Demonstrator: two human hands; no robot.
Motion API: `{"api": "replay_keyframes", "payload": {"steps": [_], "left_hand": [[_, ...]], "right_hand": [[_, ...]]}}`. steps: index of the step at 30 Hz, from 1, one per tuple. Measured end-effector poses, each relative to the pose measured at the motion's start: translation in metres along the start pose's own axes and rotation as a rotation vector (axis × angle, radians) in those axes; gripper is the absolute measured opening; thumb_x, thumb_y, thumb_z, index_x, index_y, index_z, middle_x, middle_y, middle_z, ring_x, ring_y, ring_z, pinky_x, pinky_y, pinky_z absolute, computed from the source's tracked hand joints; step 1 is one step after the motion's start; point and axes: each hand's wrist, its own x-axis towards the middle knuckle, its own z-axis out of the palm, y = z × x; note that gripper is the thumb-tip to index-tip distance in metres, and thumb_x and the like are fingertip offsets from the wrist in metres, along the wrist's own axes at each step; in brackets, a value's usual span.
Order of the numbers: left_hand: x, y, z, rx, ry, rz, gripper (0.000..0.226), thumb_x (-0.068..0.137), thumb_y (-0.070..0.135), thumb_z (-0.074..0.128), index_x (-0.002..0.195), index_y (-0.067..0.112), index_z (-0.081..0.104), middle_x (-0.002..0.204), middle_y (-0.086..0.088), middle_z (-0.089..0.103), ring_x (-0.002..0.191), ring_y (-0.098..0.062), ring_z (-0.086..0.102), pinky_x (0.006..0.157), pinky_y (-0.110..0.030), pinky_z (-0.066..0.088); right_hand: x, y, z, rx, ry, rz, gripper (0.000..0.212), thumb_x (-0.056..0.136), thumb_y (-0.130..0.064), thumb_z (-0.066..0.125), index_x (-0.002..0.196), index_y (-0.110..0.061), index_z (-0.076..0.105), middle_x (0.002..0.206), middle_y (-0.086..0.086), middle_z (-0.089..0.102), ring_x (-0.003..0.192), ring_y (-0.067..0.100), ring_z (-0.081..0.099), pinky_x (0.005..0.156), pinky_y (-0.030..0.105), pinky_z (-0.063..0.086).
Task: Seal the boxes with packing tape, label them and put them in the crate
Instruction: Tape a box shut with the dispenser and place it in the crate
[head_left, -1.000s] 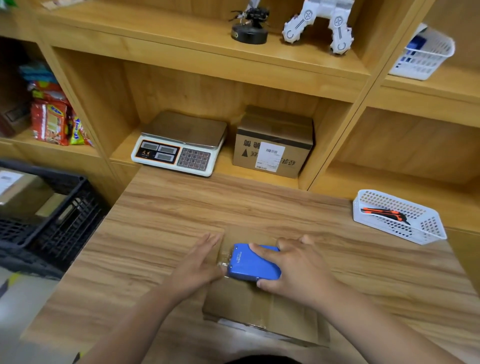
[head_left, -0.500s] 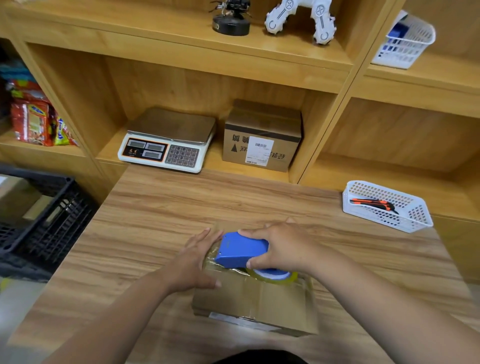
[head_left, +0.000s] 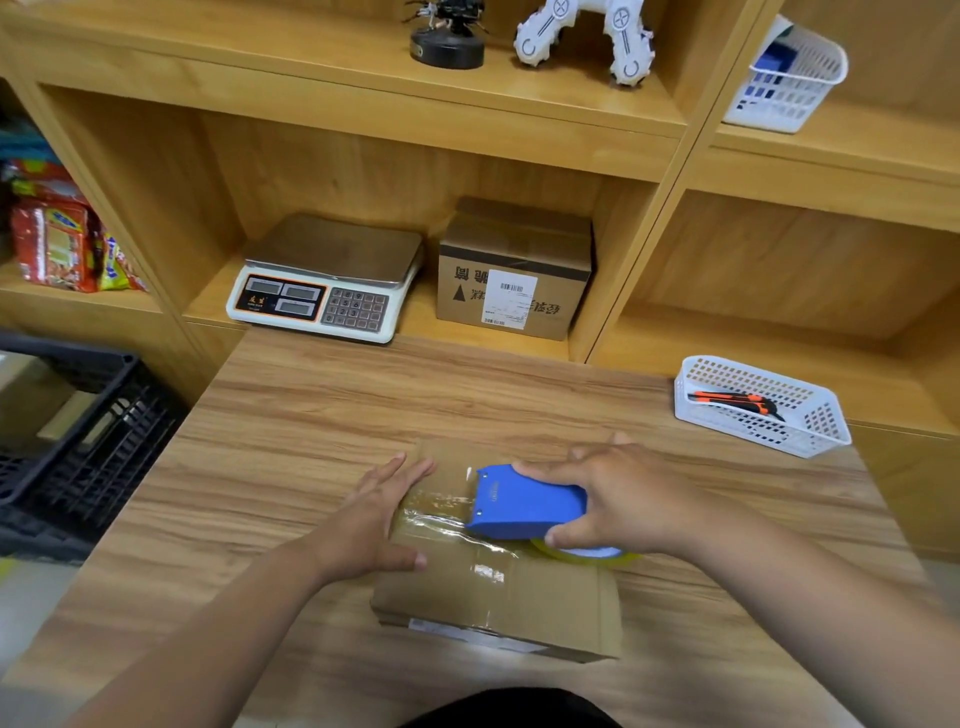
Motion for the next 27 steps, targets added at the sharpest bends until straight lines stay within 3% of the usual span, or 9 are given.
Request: {"api": "replay_keyframes", "payload": {"steps": [4, 9, 12, 14, 18, 23, 27], "left_hand": [[-0.002, 0.003, -0.001, 0.031, -0.009, 0.005, 0.113, 0.062, 0.042, 0.083, 0.143, 0.047, 0.005, 0.157, 0.003, -0.001, 0.145, -0.017, -0.006, 0.114, -0.03, 0.006], [0.0, -0.001, 0.001, 0.029, -0.025, -0.024, 0.116, 0.051, 0.058, 0.077, 0.139, 0.056, 0.001, 0.158, 0.003, -0.004, 0.145, -0.02, -0.005, 0.116, -0.039, 0.012], [0.001, 0.0, 0.002, 0.045, -0.046, -0.034, 0.122, 0.041, 0.072, 0.069, 0.14, 0.054, 0.002, 0.158, 0.004, -0.005, 0.145, -0.021, -0.004, 0.115, -0.039, 0.012], [0.002, 0.0, 0.002, 0.052, -0.043, -0.03, 0.127, 0.033, 0.083, 0.066, 0.138, 0.056, 0.001, 0.158, 0.003, -0.004, 0.145, -0.022, -0.004, 0.116, -0.04, 0.012], [0.003, -0.002, 0.004, 0.064, -0.042, -0.034, 0.116, 0.046, 0.072, 0.072, 0.136, 0.059, 0.001, 0.158, 0.004, -0.005, 0.145, -0.021, -0.005, 0.117, -0.042, 0.012], [-0.001, 0.006, 0.002, 0.093, -0.047, -0.069, 0.11, 0.051, 0.065, 0.074, 0.134, 0.063, 0.001, 0.158, 0.004, -0.003, 0.145, -0.018, -0.005, 0.117, -0.041, 0.014], [-0.007, 0.04, -0.003, 0.226, 0.031, -0.111, 0.097, 0.06, 0.072, 0.058, 0.144, 0.046, 0.016, 0.157, 0.001, 0.013, 0.145, -0.016, 0.002, 0.115, -0.035, 0.011]], "right_hand": [[-0.037, 0.04, 0.001, -0.013, -0.015, 0.049, 0.069, 0.079, -0.063, 0.057, 0.134, -0.065, 0.014, 0.102, -0.018, 0.046, 0.08, -0.014, 0.023, 0.075, 0.006, 0.02], [-0.082, 0.088, 0.011, 0.017, -0.035, 0.132, 0.062, 0.068, -0.076, 0.05, 0.115, -0.079, 0.012, 0.095, -0.024, 0.045, 0.088, 0.01, 0.033, 0.08, 0.013, 0.029], [-0.102, 0.115, 0.023, 0.059, 0.029, 0.155, 0.061, 0.055, -0.084, 0.036, 0.108, -0.087, 0.006, 0.095, -0.026, 0.048, 0.087, 0.01, 0.034, 0.08, 0.013, 0.032], [-0.113, 0.134, 0.034, 0.083, 0.079, 0.16, 0.066, 0.055, -0.083, 0.038, 0.107, -0.088, -0.001, 0.091, -0.026, 0.05, 0.085, 0.01, 0.036, 0.078, 0.012, 0.029], [-0.126, 0.16, 0.055, 0.102, 0.076, 0.162, 0.067, 0.059, -0.082, 0.044, 0.109, -0.087, 0.0, 0.089, -0.024, 0.05, 0.086, 0.012, 0.036, 0.079, 0.014, 0.033], [-0.114, 0.161, 0.079, 0.016, 0.016, 0.118, 0.06, 0.063, -0.08, 0.04, 0.114, -0.078, 0.009, 0.089, -0.026, 0.042, 0.087, 0.01, 0.036, 0.082, 0.01, 0.025], [-0.109, 0.161, 0.097, 0.067, 0.021, 0.12, 0.064, 0.07, -0.075, 0.049, 0.118, -0.075, 0.007, 0.087, -0.025, 0.037, 0.091, 0.013, 0.039, 0.085, 0.012, 0.027]]}}
